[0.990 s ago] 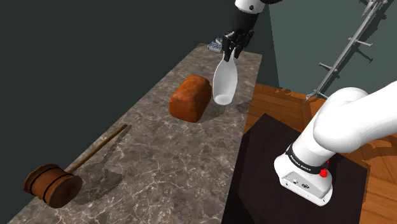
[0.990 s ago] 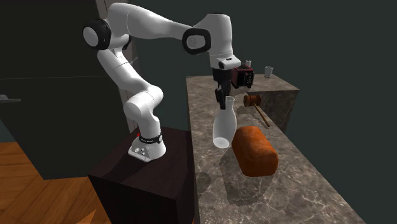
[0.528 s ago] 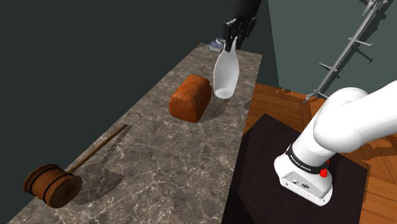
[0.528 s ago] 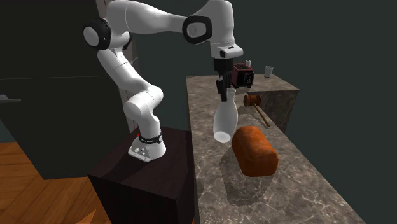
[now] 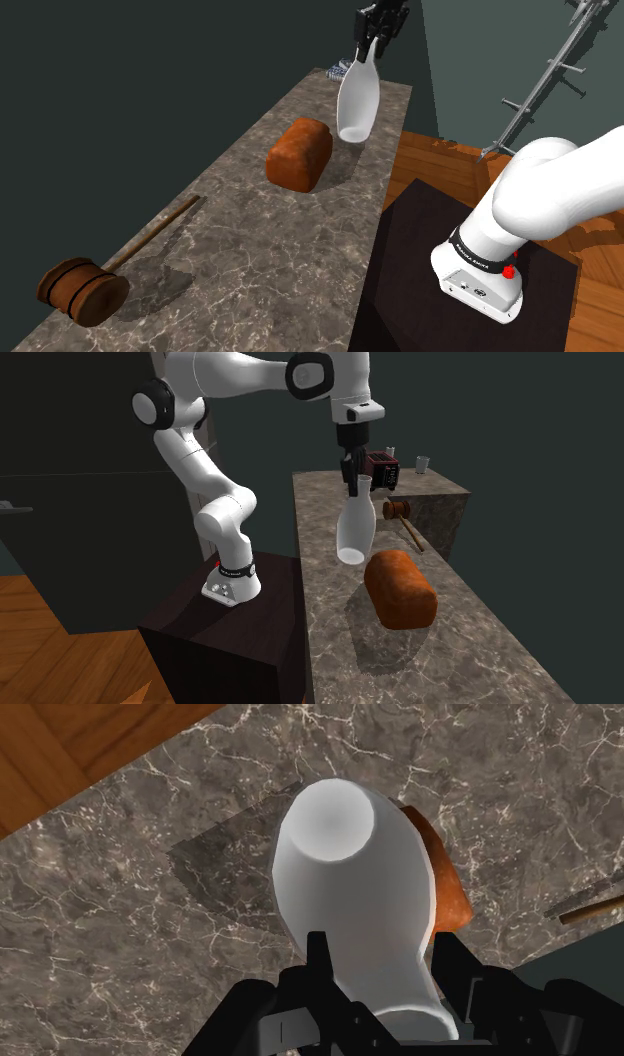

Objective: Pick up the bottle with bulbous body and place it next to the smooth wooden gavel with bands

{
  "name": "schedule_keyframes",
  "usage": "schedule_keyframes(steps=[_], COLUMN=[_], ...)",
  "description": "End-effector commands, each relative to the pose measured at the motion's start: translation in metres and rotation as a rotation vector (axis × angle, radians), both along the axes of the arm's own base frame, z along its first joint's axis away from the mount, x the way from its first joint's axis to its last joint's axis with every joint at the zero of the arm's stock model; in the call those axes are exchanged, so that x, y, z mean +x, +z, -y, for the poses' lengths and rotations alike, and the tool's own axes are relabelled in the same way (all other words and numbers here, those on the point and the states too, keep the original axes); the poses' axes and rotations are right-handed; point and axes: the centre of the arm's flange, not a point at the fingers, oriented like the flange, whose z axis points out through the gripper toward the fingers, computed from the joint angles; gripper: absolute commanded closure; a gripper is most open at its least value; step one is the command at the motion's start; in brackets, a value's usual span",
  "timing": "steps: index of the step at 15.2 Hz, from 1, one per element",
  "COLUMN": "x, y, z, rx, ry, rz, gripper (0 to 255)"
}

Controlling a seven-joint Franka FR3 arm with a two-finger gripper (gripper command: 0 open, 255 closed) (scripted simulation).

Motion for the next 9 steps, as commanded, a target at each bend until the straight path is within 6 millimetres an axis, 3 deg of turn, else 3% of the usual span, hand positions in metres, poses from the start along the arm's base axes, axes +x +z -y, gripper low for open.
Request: schedule_keyframes(steps=[1,9], x=[0.000,0.000], y=[0.011,0.053], z=[0.000,0.000], rx=[0.000,0.000], ry=[0.000,0.000], rz=[0.000,0.000], gripper=[255,255])
